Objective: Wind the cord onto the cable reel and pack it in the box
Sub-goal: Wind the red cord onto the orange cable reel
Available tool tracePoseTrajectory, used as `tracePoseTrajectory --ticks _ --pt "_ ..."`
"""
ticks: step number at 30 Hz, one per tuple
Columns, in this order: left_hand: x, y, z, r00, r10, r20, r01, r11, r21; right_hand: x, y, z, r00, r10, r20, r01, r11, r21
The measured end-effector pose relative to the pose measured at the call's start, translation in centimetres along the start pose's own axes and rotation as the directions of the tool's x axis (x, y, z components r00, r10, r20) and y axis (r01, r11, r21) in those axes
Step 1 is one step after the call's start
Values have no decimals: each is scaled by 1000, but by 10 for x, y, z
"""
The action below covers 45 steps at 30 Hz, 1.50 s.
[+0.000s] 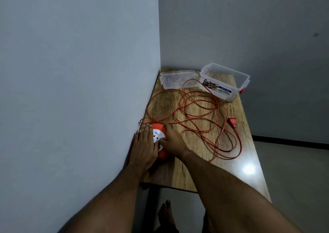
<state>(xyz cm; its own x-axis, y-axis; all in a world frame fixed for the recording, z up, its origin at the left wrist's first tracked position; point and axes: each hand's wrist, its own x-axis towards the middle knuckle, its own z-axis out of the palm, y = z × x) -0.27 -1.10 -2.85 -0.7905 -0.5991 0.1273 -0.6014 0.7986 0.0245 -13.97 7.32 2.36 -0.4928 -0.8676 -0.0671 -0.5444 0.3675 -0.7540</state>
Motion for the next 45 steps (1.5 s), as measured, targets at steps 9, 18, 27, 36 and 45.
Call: tracePoseTrajectory --ticks 9,18,27,36,45 --pt "47 12 -40 999 -32 -19 31 999 -41 17 -11 -41 999 -36 14 32 979 203" --pt "161 37 -128 984 61 -169 -87 984 -152 73 -49 -158 979 -135 -154 164 968 191" --pt "272 87 -234 942 54 -331 -184 909 -374 119 -68 -273 902 -194 -386 264 955 137" --pt "354 134 -296 944 219 -247 -308 853 -421 134 -43 -351 842 -198 -502 310 939 149" --pt "386 154 -306 963 267 -34 -225 728 -647 138 -16 -372 831 -223 -509 296 953 66"
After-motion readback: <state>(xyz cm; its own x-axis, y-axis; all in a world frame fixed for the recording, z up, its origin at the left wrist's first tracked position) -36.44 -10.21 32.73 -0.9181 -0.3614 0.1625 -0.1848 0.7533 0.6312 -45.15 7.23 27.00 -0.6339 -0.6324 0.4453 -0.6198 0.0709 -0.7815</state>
